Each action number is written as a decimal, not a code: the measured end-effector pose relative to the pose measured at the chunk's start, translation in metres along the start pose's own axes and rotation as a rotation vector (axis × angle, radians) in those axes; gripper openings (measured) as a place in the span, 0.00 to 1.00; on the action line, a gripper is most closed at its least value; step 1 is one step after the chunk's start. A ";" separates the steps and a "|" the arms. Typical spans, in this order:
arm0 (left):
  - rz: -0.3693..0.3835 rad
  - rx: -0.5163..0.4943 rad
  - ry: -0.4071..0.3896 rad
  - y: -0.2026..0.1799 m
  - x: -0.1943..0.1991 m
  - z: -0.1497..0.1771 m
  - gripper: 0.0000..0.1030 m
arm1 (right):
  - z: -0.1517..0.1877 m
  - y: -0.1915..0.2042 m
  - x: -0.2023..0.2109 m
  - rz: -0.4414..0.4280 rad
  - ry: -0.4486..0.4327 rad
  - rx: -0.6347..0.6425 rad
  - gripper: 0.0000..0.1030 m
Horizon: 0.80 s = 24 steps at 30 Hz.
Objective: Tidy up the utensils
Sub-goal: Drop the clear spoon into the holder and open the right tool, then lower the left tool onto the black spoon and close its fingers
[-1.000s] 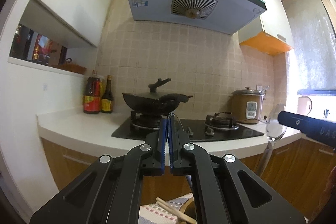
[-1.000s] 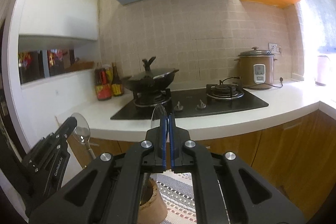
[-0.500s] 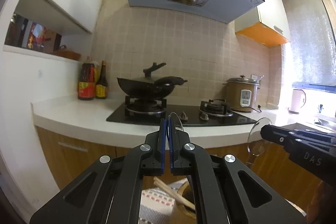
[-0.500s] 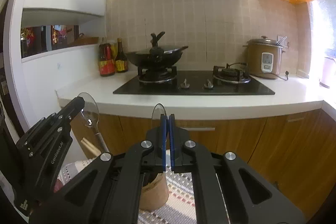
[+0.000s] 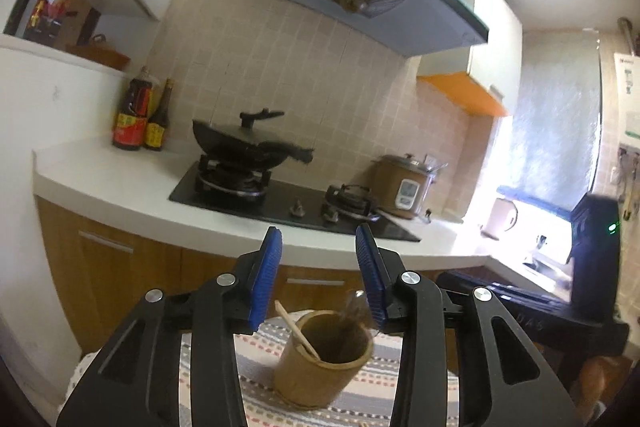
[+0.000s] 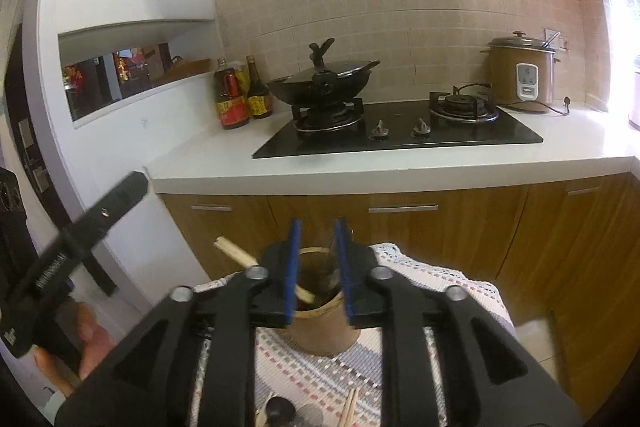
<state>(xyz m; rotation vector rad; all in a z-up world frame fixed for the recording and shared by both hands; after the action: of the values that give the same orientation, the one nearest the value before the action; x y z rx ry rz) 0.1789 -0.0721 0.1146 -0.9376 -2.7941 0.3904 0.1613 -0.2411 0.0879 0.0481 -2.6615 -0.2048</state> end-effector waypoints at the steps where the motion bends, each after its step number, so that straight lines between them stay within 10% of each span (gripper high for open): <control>1: 0.001 -0.007 -0.010 -0.002 0.007 -0.004 0.38 | -0.002 0.002 0.006 0.005 -0.010 0.006 0.32; 15: 0.053 0.014 -0.012 -0.015 0.101 -0.025 0.38 | 0.027 0.007 0.078 0.037 0.037 0.065 0.33; 24: 0.064 0.134 0.350 0.014 0.064 0.092 0.38 | 0.127 -0.013 0.033 0.059 0.318 0.076 0.33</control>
<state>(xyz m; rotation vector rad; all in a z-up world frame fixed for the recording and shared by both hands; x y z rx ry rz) 0.1138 -0.0399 0.0276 -0.9614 -2.3981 0.3753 0.0746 -0.2386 -0.0109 0.0245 -2.3493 -0.0694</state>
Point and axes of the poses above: each gripper's, at about its wrist camera, not at the fingertips, and x roughly against the way its jaws point, y to its left, z to its underside, the point moved 9 cm from there along -x, roughly the way its jaws point, and after that the axes turned 6 degrees about z, right-handed, at the moved point
